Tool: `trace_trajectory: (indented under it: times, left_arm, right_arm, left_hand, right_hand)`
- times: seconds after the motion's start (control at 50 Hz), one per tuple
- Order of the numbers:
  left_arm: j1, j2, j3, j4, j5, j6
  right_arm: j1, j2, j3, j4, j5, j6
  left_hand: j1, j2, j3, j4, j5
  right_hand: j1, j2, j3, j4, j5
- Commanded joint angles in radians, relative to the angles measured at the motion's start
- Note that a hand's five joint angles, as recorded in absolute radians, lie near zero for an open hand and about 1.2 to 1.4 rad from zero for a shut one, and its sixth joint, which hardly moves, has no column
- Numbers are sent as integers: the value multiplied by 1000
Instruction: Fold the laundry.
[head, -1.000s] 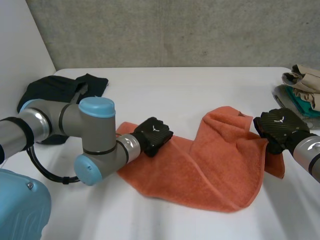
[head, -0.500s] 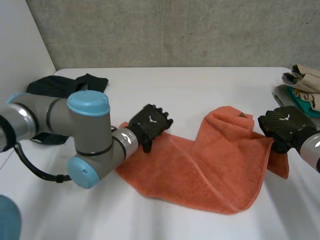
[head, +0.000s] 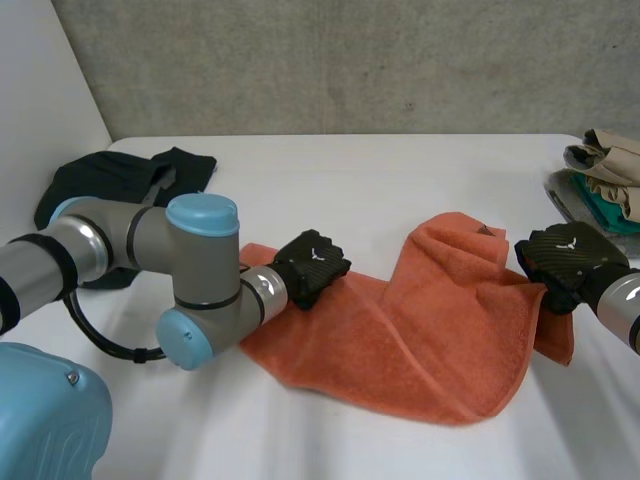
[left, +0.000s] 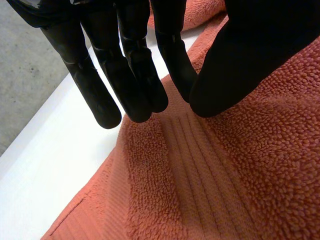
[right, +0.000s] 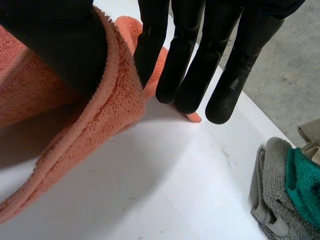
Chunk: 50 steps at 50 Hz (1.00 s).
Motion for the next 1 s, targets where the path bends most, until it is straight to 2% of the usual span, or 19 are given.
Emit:
trace_trajectory:
  times: [0.02,0.1,0.16,0.2,0.22,0.3,0.4,0.54,0.68,0.74,0.88,1.0]
  left_arm:
    - [2,41,-7,-1,-41,2]
    - [2,104,-25,0,-79,-4]
    - [0,154,-64,14,-73,-5]
    - [0,170,-84,32,-68,-4]
    - [-1,173,-93,46,-67,-4]
    - [-3,151,-98,100,-45,-4]
    - [-6,50,-40,74,-4,-1]
    - [-4,-33,60,-9,-2,1]
    - [-1,-74,134,-95,5,1]
    - [-1,-80,149,-101,10,1]
    - [-3,-70,143,-97,-1,1]
    - [-4,-45,134,-95,-12,2]
  right_arm:
    - [-1,1,1,2,0,2]
    - [-2,1,-1,3,0,0]
    - [-2,-1,-2,6,0,0]
    - [-1,-1,-2,8,0,2]
    - [-1,-1,-2,8,0,2]
    - [2,-1,1,10,0,2]
    - [1,1,1,10,0,2]
    - [-2,1,1,8,0,0]
    - [-1,1,1,5,0,0]
    - [-2,2,1,5,0,0]
    - [-2,2,1,3,0,0]
    - [-4,2,1,3,0,0]
  left_hand:
    - [249,224,230,220,238]
    - [249,224,230,220,238]
    - [209,184,190,180,198]
    - [-440,-465,-459,-469,-451]
    - [-644,-669,-663,-673,-655]
    - [-693,-718,-712,-722,-704]
    - [-687,-712,-706,-716,-698]
    - [-663,-689,-683,-692,-675]
    - [-549,-574,-568,-578,-560]
    - [-382,-407,-401,-411,-393]
    - [225,200,206,196,214]
    - [249,224,230,220,238]
  right_hand:
    - [403,218,212,208,228]
    - [403,218,212,208,228]
    - [403,218,212,208,228]
    - [403,218,212,208,228]
    - [403,218,212,208,228]
    - [403,218,212,208,228]
    - [403,218,212,208,228]
    - [403,218,212,208,228]
    - [403,218,212,208,228]
    - [403,218,212,208,228]
    - [403,218,212,208,228]
    - [403,218,212,208,228]
